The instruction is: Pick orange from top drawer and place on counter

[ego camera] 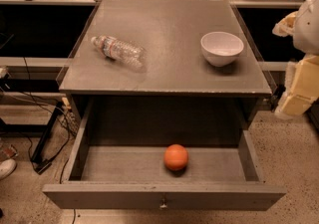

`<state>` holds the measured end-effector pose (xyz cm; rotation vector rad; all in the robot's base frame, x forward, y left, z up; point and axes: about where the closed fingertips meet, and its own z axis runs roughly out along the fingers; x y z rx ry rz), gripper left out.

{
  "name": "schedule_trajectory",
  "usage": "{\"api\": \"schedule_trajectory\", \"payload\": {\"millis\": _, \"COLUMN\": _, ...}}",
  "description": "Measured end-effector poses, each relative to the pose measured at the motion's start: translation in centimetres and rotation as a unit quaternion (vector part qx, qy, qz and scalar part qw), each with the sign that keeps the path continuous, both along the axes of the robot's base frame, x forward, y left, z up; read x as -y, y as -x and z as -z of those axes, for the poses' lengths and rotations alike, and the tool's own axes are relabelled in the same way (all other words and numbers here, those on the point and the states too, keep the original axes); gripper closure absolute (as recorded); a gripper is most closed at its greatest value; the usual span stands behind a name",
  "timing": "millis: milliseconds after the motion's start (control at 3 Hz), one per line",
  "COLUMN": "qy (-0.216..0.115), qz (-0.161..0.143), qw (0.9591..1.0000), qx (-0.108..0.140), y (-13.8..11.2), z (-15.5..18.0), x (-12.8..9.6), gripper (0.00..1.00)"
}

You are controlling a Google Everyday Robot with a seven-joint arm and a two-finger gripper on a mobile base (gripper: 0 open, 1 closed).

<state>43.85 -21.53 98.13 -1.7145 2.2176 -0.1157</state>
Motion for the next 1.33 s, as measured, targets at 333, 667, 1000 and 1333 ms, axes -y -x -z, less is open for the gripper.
{"api": "schedule_trajectory", "payload": {"millis": 333, "qy": 0.000, "qz": 0.000, "qw": 1.0000, "qx": 0.000, "y": 0.0, "z": 0.0, "x": 0.0, "gripper": 0.00}}
{"api": "schedule_trajectory", "payload": {"millis": 667, "qy": 0.004, "qz": -0.008, "qw": 0.9999, "qx": 0.007, "y": 0.3, "z": 0.2, "x": -0.9, "gripper": 0.00}}
{"api": "schedule_trajectory", "payload": {"millis": 1000, "qy": 0.016, "qz": -0.039, "qw": 0.9989, "qx": 0.020, "y": 0.6, "z": 0.7, "x": -3.8, "gripper": 0.00}}
{"api": "schedule_trajectory", "payload": {"millis": 1333, "qy": 0.020, "qz": -0.073, "qw": 0.9968, "qx": 0.027, "y": 0.5, "z": 1.2, "x": -7.1, "gripper": 0.00}}
